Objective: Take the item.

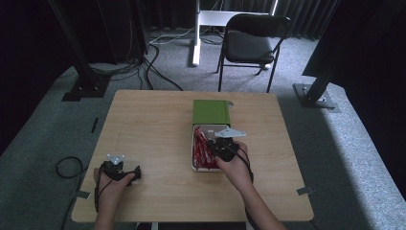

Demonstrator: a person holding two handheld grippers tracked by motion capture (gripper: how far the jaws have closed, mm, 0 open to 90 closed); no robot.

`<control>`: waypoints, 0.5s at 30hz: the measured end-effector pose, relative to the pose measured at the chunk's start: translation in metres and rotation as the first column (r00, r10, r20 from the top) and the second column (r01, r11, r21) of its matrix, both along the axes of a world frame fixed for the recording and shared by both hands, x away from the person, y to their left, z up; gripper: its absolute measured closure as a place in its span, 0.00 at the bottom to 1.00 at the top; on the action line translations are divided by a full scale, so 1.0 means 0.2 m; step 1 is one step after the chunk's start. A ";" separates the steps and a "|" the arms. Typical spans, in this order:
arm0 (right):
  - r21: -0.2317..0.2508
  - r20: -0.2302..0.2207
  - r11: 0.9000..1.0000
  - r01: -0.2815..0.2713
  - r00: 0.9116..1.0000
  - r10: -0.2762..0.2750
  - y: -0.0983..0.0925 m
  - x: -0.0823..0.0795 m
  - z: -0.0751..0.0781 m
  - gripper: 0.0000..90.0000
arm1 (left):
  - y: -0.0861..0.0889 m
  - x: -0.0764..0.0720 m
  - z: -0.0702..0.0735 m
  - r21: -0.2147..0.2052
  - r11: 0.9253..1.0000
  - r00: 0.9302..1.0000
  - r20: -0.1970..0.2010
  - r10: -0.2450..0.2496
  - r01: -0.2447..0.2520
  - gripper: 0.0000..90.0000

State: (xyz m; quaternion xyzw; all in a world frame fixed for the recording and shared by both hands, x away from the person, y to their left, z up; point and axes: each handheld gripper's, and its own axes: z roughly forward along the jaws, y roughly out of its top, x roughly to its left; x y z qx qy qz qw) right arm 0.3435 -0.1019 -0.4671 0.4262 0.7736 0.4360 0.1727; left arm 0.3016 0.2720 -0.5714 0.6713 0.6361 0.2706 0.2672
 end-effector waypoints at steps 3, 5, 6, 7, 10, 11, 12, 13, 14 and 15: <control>0.014 0.009 1.000 -0.004 1.000 0.004 -0.01 -0.01 0.02 0.93 | 0.00 0.00 0.00 -0.001 1.000 1.000 0.001 0.001 -0.001 0.01; 0.021 0.015 1.000 -0.004 1.000 0.004 -0.02 -0.01 0.04 0.93 | 0.00 0.00 0.00 -0.003 1.000 1.000 0.000 0.002 -0.002 0.01; 0.030 0.018 1.000 -0.003 1.000 0.003 -0.02 -0.01 0.05 0.93 | 0.00 0.00 0.00 -0.002 1.000 1.000 -0.001 0.001 -0.001 0.01; 0.038 0.020 0.999 -0.002 1.000 0.002 -0.03 -0.01 0.06 0.93 | 0.00 0.00 0.00 -0.002 1.000 1.000 0.000 0.001 -0.001 0.01; 0.050 0.032 0.999 0.002 0.999 -0.004 -0.05 -0.01 0.09 0.93 | 0.00 0.00 0.00 -0.002 1.000 1.000 0.000 0.001 -0.001 0.01; 0.053 0.039 0.999 0.006 0.999 -0.008 -0.05 -0.01 0.10 0.93 | 0.00 0.00 0.00 -0.002 1.000 1.000 -0.001 0.001 -0.001 0.01; 0.053 0.044 0.999 0.010 0.999 -0.012 -0.06 0.00 0.11 0.93 | 0.00 0.00 0.00 -0.002 1.000 1.000 0.000 0.001 -0.001 0.01; 0.058 0.048 0.998 0.012 0.999 -0.015 -0.06 0.00 0.13 0.93 | 0.00 0.00 0.00 -0.001 1.000 1.000 -0.001 0.001 -0.001 0.01; 0.059 0.052 0.998 0.016 0.998 -0.019 -0.07 0.00 0.13 0.93 | 0.00 0.00 0.00 -0.002 1.000 1.000 0.000 0.001 -0.001 0.01; 0.061 0.055 0.998 0.020 0.998 -0.024 -0.08 0.00 0.14 0.93 | 0.00 0.00 0.00 -0.001 1.000 1.000 0.000 0.001 -0.001 0.01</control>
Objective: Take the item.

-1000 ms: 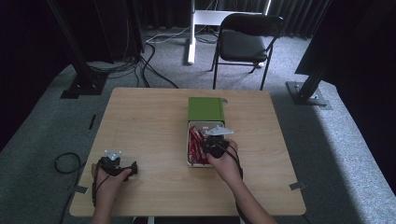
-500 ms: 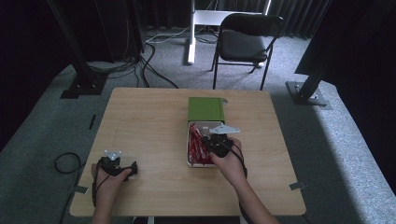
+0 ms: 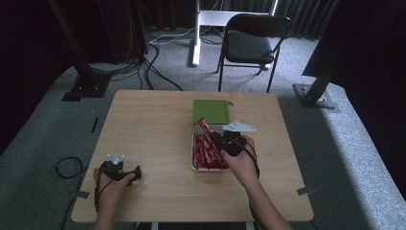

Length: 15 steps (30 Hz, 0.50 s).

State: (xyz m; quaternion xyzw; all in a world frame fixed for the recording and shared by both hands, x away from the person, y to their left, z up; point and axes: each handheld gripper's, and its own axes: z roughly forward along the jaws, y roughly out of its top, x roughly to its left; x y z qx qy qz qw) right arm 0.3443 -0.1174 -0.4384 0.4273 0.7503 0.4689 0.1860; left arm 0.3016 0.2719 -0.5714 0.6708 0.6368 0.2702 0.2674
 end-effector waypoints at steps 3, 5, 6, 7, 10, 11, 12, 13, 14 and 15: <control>0.007 0.008 1.000 0.013 1.000 -0.013 -0.03 0.01 0.02 0.93 | 0.00 0.00 0.00 0.000 1.000 1.000 0.000 0.000 0.000 0.01; 0.016 0.011 1.000 0.021 1.000 -0.021 -0.05 0.02 0.04 0.93 | 0.00 0.00 0.00 0.000 1.000 1.000 0.000 0.000 0.000 0.01; 0.018 0.015 0.999 0.028 0.999 -0.028 -0.06 0.02 0.04 0.93 | 0.00 0.00 0.00 0.000 1.000 1.000 0.001 0.000 0.000 0.01; 0.022 0.022 0.999 0.034 0.999 -0.034 -0.07 0.02 0.05 0.93 | 0.00 0.00 0.00 0.000 1.000 1.000 0.000 0.000 0.000 0.01; 0.027 0.035 0.998 0.050 0.998 -0.050 -0.10 0.03 0.06 0.93 | 0.00 0.00 0.00 -0.001 1.000 1.000 0.001 0.000 0.000 0.01; 0.027 0.036 0.998 0.052 0.998 -0.053 -0.11 0.03 0.06 0.93 | 0.00 0.00 0.00 0.000 1.000 1.000 0.001 0.000 0.000 0.01; 0.028 0.035 0.998 0.058 0.998 -0.059 -0.13 0.03 0.06 0.93 | 0.00 0.00 0.00 0.000 1.000 1.000 0.001 0.000 0.000 0.01; 0.033 0.033 0.997 0.065 0.997 -0.066 -0.14 0.03 0.05 0.93 | 0.00 0.00 0.00 0.000 1.000 1.000 0.000 0.000 0.000 0.01; 0.037 0.032 0.997 0.069 0.997 -0.070 -0.15 0.04 0.05 0.93 | 0.00 0.00 0.00 0.000 1.000 1.000 0.000 0.000 0.000 0.01; 0.034 0.033 0.997 0.075 0.997 -0.076 -0.16 0.04 0.05 0.93 | 0.00 0.00 0.00 0.000 1.000 1.000 0.000 0.000 0.000 0.01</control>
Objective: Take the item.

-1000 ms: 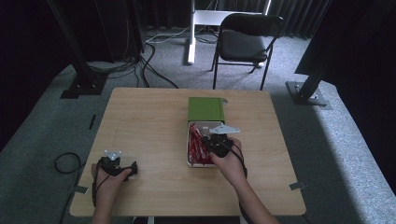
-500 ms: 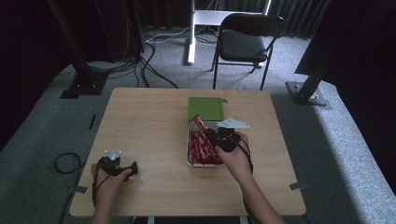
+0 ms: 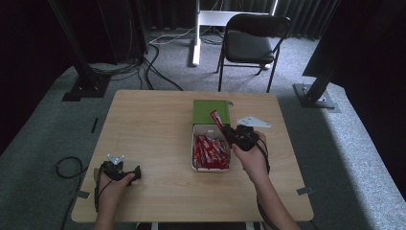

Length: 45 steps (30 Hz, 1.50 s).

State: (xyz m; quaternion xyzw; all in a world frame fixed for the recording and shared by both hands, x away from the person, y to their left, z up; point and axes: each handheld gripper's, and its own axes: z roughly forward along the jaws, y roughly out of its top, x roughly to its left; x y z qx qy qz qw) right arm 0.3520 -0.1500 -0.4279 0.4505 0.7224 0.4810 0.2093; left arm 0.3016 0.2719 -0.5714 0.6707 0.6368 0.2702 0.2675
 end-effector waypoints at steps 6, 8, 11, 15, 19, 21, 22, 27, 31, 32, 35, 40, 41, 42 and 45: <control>0.003 0.004 0.999 0.037 0.999 -0.037 -0.08 0.01 -0.01 0.93 | 0.00 0.00 0.00 0.000 1.000 1.000 0.000 0.000 0.000 0.01; 0.002 0.004 0.999 0.051 0.999 -0.051 -0.11 0.01 -0.01 0.93 | 0.00 0.00 0.00 0.000 1.000 1.000 0.000 0.000 0.000 0.01; 0.004 0.002 0.997 0.076 0.997 -0.076 -0.16 0.02 -0.01 0.93 | 0.00 0.00 0.00 0.000 1.000 1.000 0.000 0.000 0.000 0.01; 0.008 -0.001 0.994 0.108 0.994 -0.108 -0.23 0.02 -0.03 0.93 | 0.00 0.00 0.00 0.000 1.000 1.000 0.001 0.000 0.000 0.01; 0.010 -0.006 0.991 0.137 0.991 -0.137 -0.29 0.02 -0.05 0.93 | 0.00 0.00 0.00 0.000 1.000 1.000 0.000 0.000 0.000 0.01; 0.010 -0.006 0.988 0.152 0.988 -0.152 -0.32 0.02 -0.06 0.93 | 0.00 0.00 0.00 0.000 1.000 1.000 0.001 0.000 0.000 0.01; 0.005 -0.007 0.987 0.158 0.987 -0.158 -0.33 0.02 -0.06 0.93 | 0.00 0.00 0.00 0.000 1.000 1.000 0.000 0.000 0.000 0.01; 0.007 -0.014 0.982 0.190 0.982 -0.190 -0.40 0.02 -0.09 0.93 | 0.00 0.00 0.00 0.000 1.000 1.000 0.000 0.001 -0.001 0.01; 0.006 -0.014 0.976 0.219 0.976 -0.219 -0.46 0.02 -0.12 0.93 | 0.00 0.00 0.00 -0.001 1.000 1.000 0.001 0.001 -0.001 0.01; 0.004 -0.013 0.974 0.229 0.973 -0.229 -0.47 0.02 -0.13 0.93 | 0.00 0.00 0.00 -0.001 1.000 1.000 0.001 0.001 -0.001 0.01; 0.004 -0.017 0.968 0.249 0.968 -0.249 -0.51 0.01 -0.16 0.93 | 0.00 0.00 0.00 -0.001 1.000 1.000 0.001 0.001 -0.001 0.01; 0.015 -0.028 0.959 0.282 0.959 -0.282 -0.57 0.01 -0.22 0.93 | 0.00 0.00 0.00 -0.001 1.000 1.000 0.001 0.001 -0.001 0.01; 0.022 -0.027 0.957 0.288 0.957 -0.287 -0.58 0.01 -0.23 0.93 | 0.00 0.00 0.00 -0.001 1.000 1.000 0.001 0.001 -0.001 0.01; 0.021 -0.026 0.955 0.295 0.955 -0.295 -0.59 0.00 -0.24 0.93 | 0.00 0.00 0.00 -0.001 1.000 1.000 0.001 0.001 -0.001 0.01; 0.015 -0.032 0.951 0.309 0.951 -0.309 -0.62 0.00 -0.28 0.93 | 0.00 0.00 0.00 -0.001 1.000 1.000 0.001 0.001 -0.001 0.01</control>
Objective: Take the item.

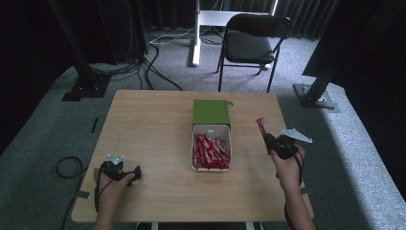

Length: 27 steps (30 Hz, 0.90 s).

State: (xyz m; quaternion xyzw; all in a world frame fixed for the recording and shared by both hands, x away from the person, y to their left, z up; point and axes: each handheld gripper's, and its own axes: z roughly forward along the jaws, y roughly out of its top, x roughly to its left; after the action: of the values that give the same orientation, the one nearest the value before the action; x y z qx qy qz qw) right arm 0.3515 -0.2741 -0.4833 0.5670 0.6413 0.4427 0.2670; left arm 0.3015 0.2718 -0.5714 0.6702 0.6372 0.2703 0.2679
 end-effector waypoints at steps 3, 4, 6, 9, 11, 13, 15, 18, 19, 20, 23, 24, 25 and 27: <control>-0.001 -0.009 1.000 0.024 1.000 -0.024 -0.04 -0.01 -0.03 0.93 | 0.00 0.00 0.00 0.000 1.000 1.000 0.000 0.000 0.000 0.01; 0.001 -0.012 0.999 0.034 0.999 -0.034 -0.05 -0.01 -0.05 0.93 | 0.00 0.00 0.00 0.000 1.000 1.000 0.000 0.000 0.000 0.01; 0.005 -0.017 0.999 0.048 0.999 -0.048 -0.08 -0.01 -0.07 0.93 | 0.00 0.00 0.00 0.000 1.000 1.000 0.000 0.000 0.000 0.01; 0.005 -0.023 0.998 0.056 0.998 -0.055 -0.12 -0.02 -0.11 0.93 | 0.00 0.00 0.00 0.000 1.000 1.000 0.000 0.000 0.000 0.01; 0.006 -0.043 0.998 0.066 0.997 -0.065 -0.14 -0.02 -0.15 0.93 | 0.00 0.00 0.00 0.000 1.000 1.000 0.000 0.000 0.000 0.01; 0.007 -0.054 0.997 0.075 0.996 -0.075 -0.15 -0.02 -0.17 0.93 | 0.00 0.00 0.00 0.000 1.000 1.000 0.001 0.000 0.000 0.01; 0.000 -0.066 0.996 0.086 0.994 -0.086 -0.17 -0.02 -0.19 0.93 | 0.00 0.00 0.00 0.000 1.000 1.000 0.000 0.000 0.000 0.01; 0.002 -0.083 0.995 0.102 0.991 -0.101 -0.20 -0.02 -0.22 0.93 | 0.00 0.00 0.00 0.000 1.000 1.000 0.000 0.000 0.000 0.01; 0.003 -0.085 0.994 0.108 0.991 -0.107 -0.21 -0.02 -0.23 0.93 | 0.00 0.00 0.00 0.000 1.000 1.000 0.000 0.000 0.000 0.01; -0.001 -0.085 0.994 0.109 0.990 -0.108 -0.22 -0.02 -0.24 0.93 | 0.00 0.00 0.00 0.000 1.000 1.000 0.000 0.000 0.000 0.01; -0.003 -0.095 0.992 0.125 0.988 -0.124 -0.24 -0.02 -0.26 0.93 | 0.00 0.00 0.00 0.000 1.000 1.000 0.000 0.000 0.000 0.01; -0.003 -0.101 0.992 0.126 0.987 -0.125 -0.25 -0.02 -0.27 0.93 | 0.00 0.00 0.00 0.000 1.000 1.000 0.000 0.000 0.000 0.01; -0.004 -0.108 0.991 0.130 0.986 -0.130 -0.26 -0.02 -0.28 0.93 | 0.00 0.00 0.00 0.000 1.000 1.000 0.000 0.000 0.000 0.01; -0.010 -0.120 0.991 0.136 0.983 -0.136 -0.27 -0.02 -0.30 0.93 | 0.00 0.00 0.00 0.000 1.000 1.000 0.000 0.000 0.000 0.01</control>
State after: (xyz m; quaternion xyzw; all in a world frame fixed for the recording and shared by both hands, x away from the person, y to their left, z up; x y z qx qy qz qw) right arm 0.3476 -0.3287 -0.5428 0.6350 0.6164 0.3878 0.2579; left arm 0.3016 0.2718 -0.5714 0.6701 0.6372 0.2703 0.2681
